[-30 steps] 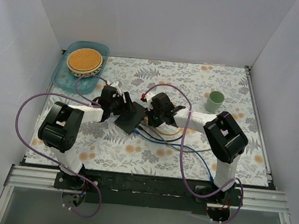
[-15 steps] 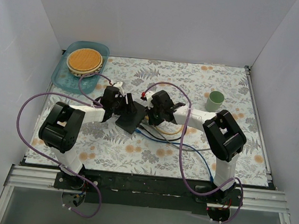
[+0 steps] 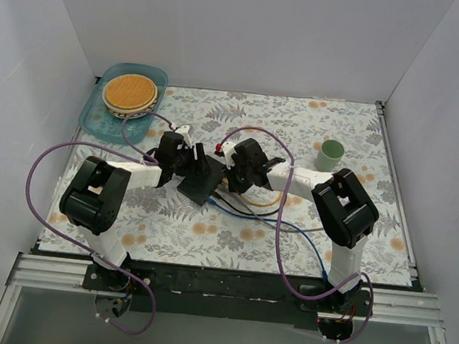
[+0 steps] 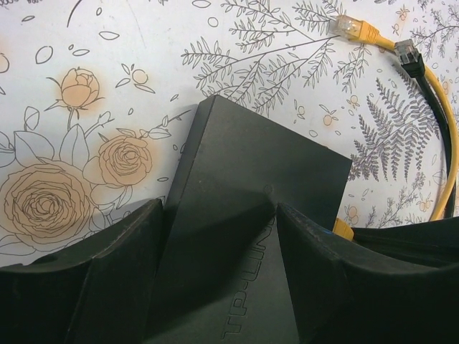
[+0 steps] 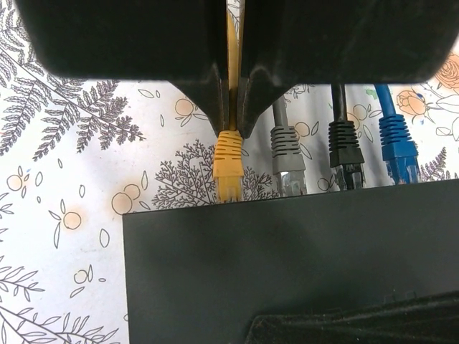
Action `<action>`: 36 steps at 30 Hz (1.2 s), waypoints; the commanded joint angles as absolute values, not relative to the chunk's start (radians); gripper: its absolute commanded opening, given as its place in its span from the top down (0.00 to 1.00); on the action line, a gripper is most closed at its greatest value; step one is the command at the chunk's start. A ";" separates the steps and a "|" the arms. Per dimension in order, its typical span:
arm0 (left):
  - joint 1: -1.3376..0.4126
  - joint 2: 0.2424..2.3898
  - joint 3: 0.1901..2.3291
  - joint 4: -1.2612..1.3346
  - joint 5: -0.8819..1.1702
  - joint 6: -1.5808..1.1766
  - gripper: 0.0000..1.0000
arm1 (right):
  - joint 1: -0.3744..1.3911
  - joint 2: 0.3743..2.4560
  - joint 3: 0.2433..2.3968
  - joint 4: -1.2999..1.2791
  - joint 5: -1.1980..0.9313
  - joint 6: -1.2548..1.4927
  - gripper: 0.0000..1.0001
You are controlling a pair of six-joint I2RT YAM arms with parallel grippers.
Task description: Insert the plug into the switch port
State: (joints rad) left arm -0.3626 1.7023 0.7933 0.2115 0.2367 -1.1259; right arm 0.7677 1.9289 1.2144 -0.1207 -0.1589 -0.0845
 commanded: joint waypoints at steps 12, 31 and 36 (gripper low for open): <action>-0.610 1.658 0.885 0.114 0.787 -1.098 0.46 | 0.836 1.937 1.269 0.239 -0.354 -0.107 0.99; -0.681 1.684 0.916 0.078 0.701 -1.080 0.44 | 0.836 1.947 1.273 0.203 -0.350 -0.110 0.99; -0.657 1.680 0.891 0.104 0.597 -1.149 0.39 | 0.836 1.950 1.261 0.172 -0.337 -0.117 0.91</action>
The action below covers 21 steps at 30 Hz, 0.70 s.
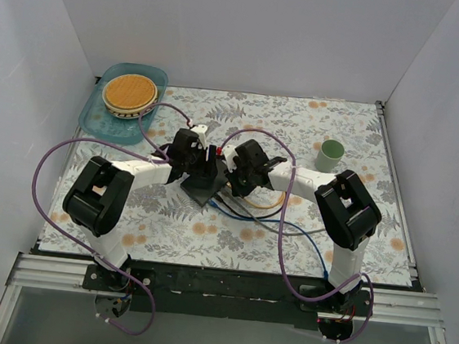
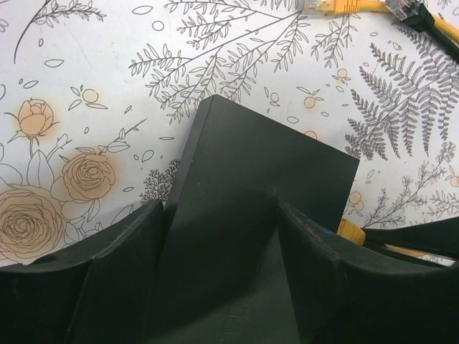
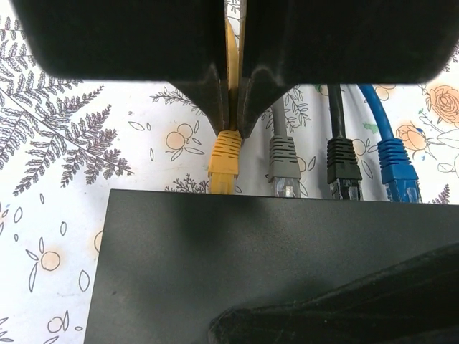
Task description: Insert the plug into the switch port
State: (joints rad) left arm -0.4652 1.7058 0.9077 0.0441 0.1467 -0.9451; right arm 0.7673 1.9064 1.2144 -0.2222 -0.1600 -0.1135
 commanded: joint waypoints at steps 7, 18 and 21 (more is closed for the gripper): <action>-0.586 1.657 0.847 0.143 0.509 -1.238 0.34 | 0.836 1.993 1.279 0.074 -0.322 -0.141 0.73; -0.506 1.583 0.865 0.015 0.161 -1.387 0.15 | 0.833 1.984 1.341 -0.118 -0.094 -0.140 0.33; -0.502 1.552 0.879 -0.047 0.053 -1.423 0.10 | 0.825 1.959 1.356 -0.175 -0.015 -0.133 0.26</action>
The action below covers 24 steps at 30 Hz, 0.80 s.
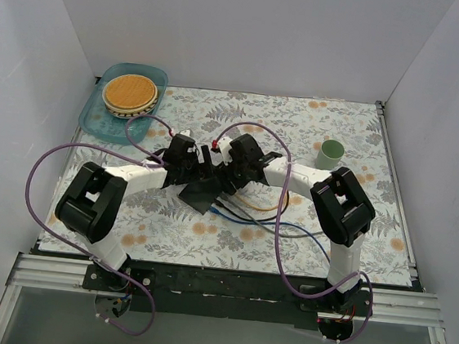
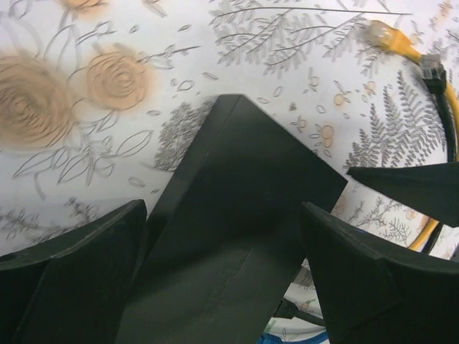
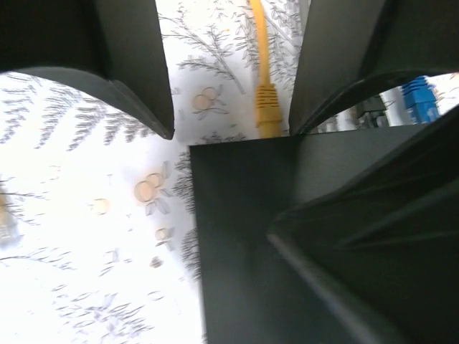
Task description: Insert the plug into the switch port
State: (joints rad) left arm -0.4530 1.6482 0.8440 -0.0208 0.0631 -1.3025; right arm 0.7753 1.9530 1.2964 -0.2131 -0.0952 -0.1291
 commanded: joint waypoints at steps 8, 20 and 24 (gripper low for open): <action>-0.502 1.424 0.868 -0.064 -0.089 -1.433 0.02 | 0.793 1.801 1.293 -0.187 0.032 -0.129 0.15; -0.500 1.192 0.815 -0.018 -0.204 -1.301 0.02 | 0.772 1.320 0.973 0.018 0.089 -0.072 0.01; -0.500 1.131 0.805 -0.020 -0.224 -1.278 0.02 | 0.772 1.098 0.819 0.095 0.165 -0.045 0.01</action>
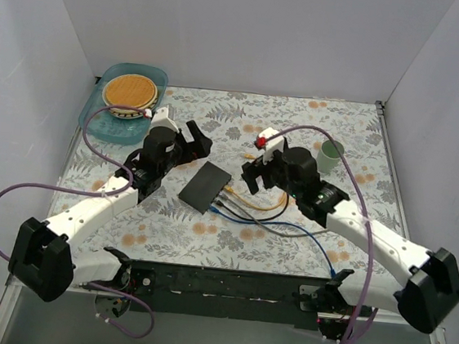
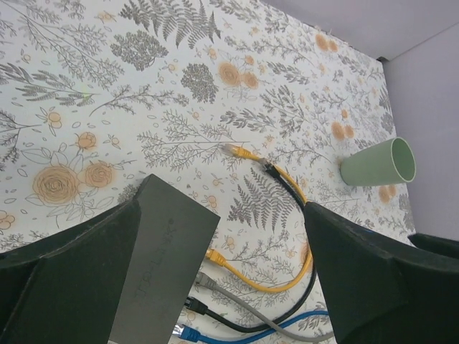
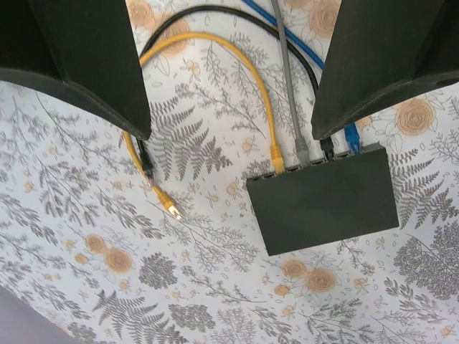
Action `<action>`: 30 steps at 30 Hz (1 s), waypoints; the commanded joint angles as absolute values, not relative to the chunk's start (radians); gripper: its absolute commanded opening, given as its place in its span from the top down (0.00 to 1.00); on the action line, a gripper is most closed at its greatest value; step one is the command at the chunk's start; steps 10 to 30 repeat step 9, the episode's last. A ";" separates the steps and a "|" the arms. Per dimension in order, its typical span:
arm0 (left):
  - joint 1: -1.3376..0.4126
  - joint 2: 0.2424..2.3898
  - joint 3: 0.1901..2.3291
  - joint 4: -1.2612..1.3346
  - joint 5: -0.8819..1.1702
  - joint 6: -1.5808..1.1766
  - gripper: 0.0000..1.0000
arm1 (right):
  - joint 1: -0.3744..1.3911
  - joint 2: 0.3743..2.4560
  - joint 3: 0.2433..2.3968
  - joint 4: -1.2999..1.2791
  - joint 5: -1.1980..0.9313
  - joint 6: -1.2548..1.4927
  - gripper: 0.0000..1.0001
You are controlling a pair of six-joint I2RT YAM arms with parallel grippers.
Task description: Insert the plug into the switch port
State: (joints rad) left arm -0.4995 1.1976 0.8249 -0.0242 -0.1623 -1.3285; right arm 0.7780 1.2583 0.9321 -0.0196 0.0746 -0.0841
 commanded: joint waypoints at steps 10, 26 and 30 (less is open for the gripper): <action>-0.502 0.974 0.697 0.132 -0.228 -1.175 0.02 | 0.772 0.835 0.609 0.198 0.402 -0.031 0.02; -0.502 0.974 0.697 0.132 -0.228 -1.175 0.02 | 0.772 0.835 0.609 0.198 0.402 -0.031 0.02; -0.502 0.974 0.697 0.132 -0.228 -1.175 0.02 | 0.772 0.835 0.609 0.198 0.402 -0.031 0.02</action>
